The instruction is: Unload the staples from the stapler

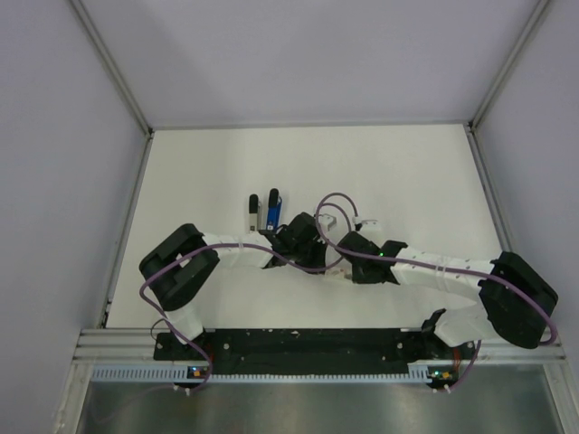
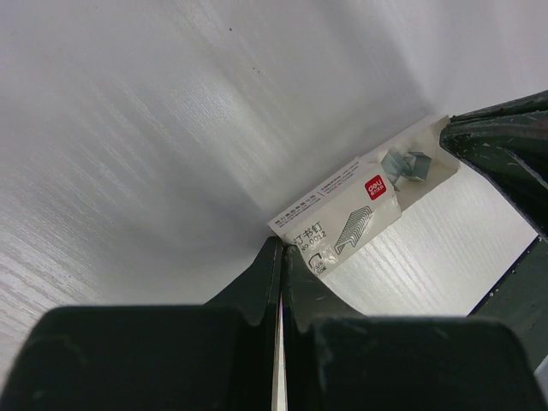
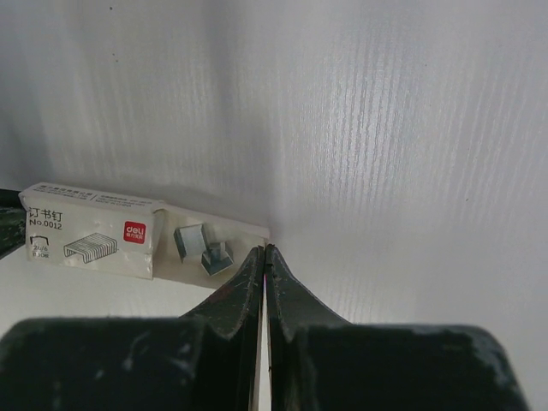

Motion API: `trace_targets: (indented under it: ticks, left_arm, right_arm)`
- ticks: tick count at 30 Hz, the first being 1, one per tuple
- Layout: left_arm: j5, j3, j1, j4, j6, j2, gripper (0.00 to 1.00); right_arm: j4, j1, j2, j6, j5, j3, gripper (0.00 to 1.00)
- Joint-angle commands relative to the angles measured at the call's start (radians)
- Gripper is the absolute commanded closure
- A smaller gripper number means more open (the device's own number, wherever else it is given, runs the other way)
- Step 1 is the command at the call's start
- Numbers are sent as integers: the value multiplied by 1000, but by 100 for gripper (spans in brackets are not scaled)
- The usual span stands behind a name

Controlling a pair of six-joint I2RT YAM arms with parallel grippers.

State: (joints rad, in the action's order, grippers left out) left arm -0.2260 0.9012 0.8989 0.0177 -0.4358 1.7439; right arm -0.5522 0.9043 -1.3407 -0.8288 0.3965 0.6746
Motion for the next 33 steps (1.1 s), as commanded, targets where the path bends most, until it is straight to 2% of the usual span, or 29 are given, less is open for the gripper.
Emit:
trace_targets:
  ticks: [1, 5, 19, 33]
  left_arm:
    - [34, -11, 6, -9, 42, 13, 100]
    - [31, -30, 6, -56, 52, 3, 100]
    - [43, -22, 6, -51, 57, 12, 100]
    - [51, -19, 37, -36, 52, 3, 100]
  right_arm:
    - [5, 15, 25, 42, -27, -9, 100]
    - [6, 15, 31, 56, -33, -18, 100]
    - [1, 18, 71, 56, -30, -40, 100]
    - [-18, 18, 25, 10, -7, 17, 100]
